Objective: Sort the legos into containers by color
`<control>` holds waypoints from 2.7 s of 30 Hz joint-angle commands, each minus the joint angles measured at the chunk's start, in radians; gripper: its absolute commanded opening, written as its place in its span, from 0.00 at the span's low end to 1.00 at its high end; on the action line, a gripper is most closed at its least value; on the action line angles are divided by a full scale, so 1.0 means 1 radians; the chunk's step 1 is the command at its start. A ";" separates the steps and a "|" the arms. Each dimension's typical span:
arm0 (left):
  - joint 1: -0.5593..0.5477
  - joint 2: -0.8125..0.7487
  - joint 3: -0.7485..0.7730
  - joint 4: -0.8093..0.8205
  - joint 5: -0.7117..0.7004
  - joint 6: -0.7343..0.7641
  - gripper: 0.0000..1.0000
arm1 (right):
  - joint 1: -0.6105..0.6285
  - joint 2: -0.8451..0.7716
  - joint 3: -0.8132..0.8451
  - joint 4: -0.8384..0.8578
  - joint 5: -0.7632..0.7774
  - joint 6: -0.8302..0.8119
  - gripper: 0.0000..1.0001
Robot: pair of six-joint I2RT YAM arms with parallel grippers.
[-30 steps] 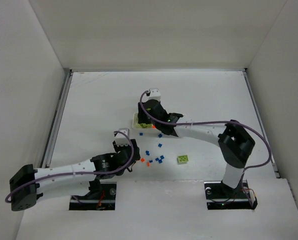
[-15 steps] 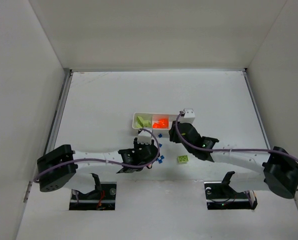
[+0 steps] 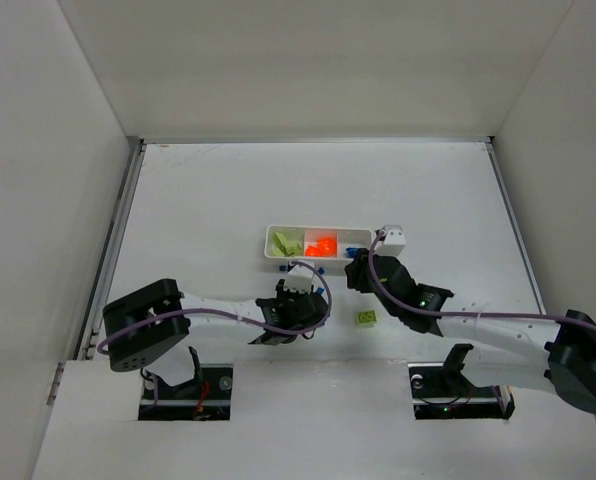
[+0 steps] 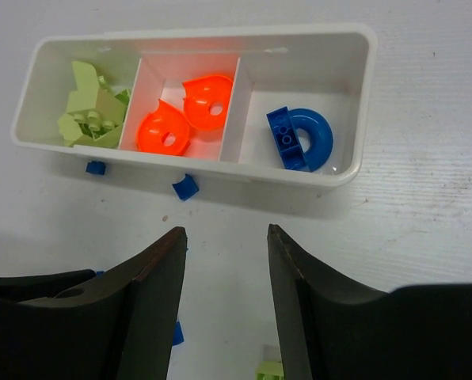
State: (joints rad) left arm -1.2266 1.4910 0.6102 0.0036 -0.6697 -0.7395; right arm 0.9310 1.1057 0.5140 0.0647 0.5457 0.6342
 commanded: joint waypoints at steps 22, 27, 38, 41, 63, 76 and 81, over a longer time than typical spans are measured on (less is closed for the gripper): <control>0.063 -0.135 0.132 0.055 0.022 0.112 0.09 | -0.010 -0.211 -0.091 -0.020 0.042 0.039 0.52; 0.134 -0.071 0.267 0.094 0.104 0.146 0.09 | -0.059 -0.319 -0.129 -0.069 0.051 0.079 0.52; 0.218 0.267 0.611 0.128 0.223 0.166 0.09 | -0.071 -0.382 -0.150 -0.126 0.051 0.125 0.51; 0.226 0.333 0.649 0.128 0.234 0.161 0.09 | -0.071 -0.406 -0.155 -0.154 0.057 0.143 0.51; 0.252 -0.044 0.262 0.161 0.223 0.140 0.43 | 0.216 -0.184 0.017 -0.559 0.033 0.337 0.87; 0.250 -0.529 -0.104 -0.117 0.069 0.031 0.46 | 0.219 0.138 0.089 -0.502 0.017 0.383 0.78; 0.233 -0.581 -0.159 -0.266 0.019 -0.066 0.47 | 0.219 0.186 0.093 -0.487 0.014 0.384 0.54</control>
State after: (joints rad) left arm -0.9802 0.9260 0.4740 -0.1356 -0.5842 -0.7250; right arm 1.1408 1.2778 0.5655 -0.4549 0.5587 1.0035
